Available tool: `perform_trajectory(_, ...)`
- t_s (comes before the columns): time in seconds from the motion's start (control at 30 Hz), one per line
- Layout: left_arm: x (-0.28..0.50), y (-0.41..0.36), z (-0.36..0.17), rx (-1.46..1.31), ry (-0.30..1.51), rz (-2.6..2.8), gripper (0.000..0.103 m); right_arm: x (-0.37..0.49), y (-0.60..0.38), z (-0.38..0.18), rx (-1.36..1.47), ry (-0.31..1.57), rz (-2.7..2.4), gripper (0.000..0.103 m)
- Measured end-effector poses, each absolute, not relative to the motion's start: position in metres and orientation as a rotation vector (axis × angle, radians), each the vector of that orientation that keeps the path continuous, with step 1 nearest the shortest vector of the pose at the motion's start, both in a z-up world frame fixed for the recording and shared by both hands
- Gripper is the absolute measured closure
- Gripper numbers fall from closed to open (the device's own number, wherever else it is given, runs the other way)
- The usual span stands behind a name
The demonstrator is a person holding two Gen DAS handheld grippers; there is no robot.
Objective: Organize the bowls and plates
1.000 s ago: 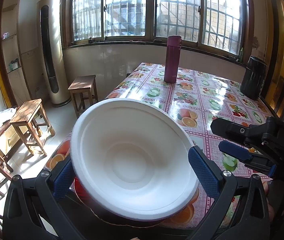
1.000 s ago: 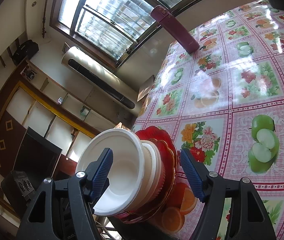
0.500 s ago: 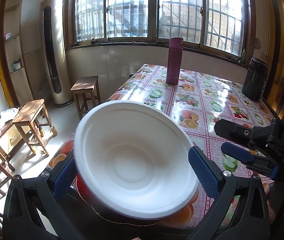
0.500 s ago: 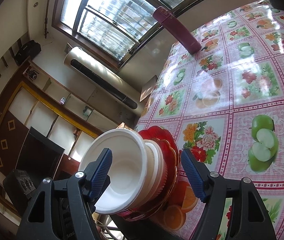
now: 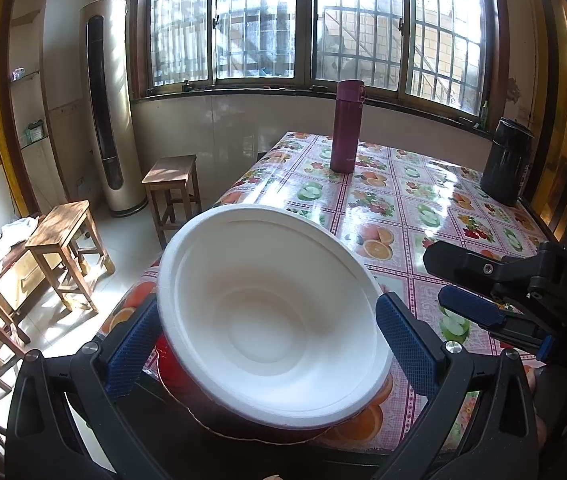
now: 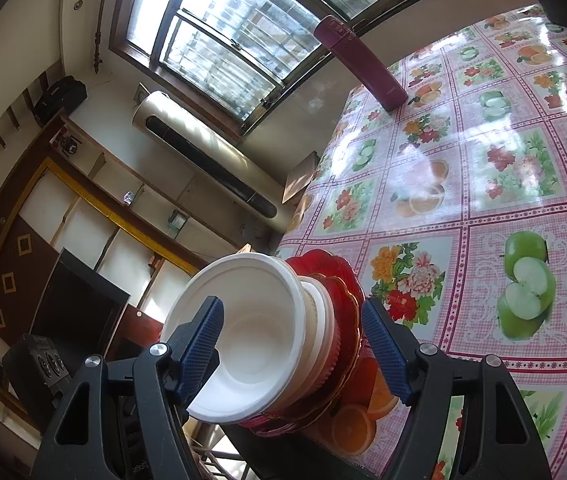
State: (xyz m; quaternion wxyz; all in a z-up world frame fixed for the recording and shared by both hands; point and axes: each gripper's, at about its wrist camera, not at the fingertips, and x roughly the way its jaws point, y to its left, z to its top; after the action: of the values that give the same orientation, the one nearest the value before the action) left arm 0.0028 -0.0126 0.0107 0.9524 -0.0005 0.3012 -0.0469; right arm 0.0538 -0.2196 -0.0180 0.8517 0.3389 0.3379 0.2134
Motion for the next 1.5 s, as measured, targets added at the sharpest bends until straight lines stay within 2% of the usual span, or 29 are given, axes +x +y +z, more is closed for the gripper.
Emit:
perform_trajectory(0.97,-0.006,0.003,0.031,-0.011,0.561,-0.064,0.000,0.049,-0.227,-0.016,0.711,0.705,0.445,0.028)
perform_trajectory(1.5,-0.006,0.030,0.021,-0.004,0.547,0.055,0.000,0.042,-0.230,-0.016,0.701,0.691,0.453,0.028)
